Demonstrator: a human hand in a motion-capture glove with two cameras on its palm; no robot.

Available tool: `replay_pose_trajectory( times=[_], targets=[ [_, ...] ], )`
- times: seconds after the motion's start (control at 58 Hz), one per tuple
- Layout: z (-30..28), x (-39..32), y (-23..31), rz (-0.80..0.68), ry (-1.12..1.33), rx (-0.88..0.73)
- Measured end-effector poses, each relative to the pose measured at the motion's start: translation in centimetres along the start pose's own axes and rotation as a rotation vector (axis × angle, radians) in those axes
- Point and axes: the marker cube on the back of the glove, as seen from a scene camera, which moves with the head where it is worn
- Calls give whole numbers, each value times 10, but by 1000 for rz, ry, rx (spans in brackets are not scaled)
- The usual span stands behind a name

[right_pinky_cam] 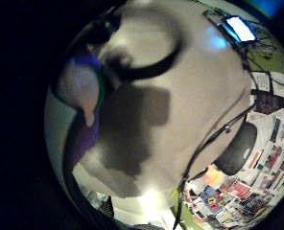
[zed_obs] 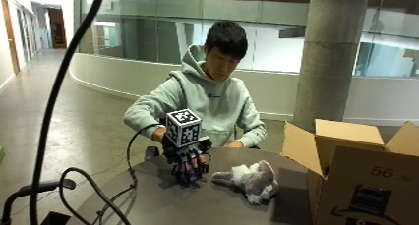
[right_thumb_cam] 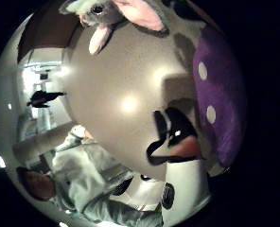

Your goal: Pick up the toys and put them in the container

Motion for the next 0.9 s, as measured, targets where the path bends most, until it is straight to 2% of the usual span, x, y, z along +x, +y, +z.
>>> replay_pose_trajectory(
  times=[0.241, 0.396, 0.552, 0.655, 0.793, 0.896],
  targets=[
    [-3, -1, -11, -19, -81, 0],
    [-29, -5, -15, -53, -139, 28],
    [-83, -32, -16, -112, -140, 13],
    [-138, -64, -23, -156, -126, 26],
    [-215, -122, -45, -185, -72, 143],
    [-270, -141, -92, -211, -32, 237]
  ],
)
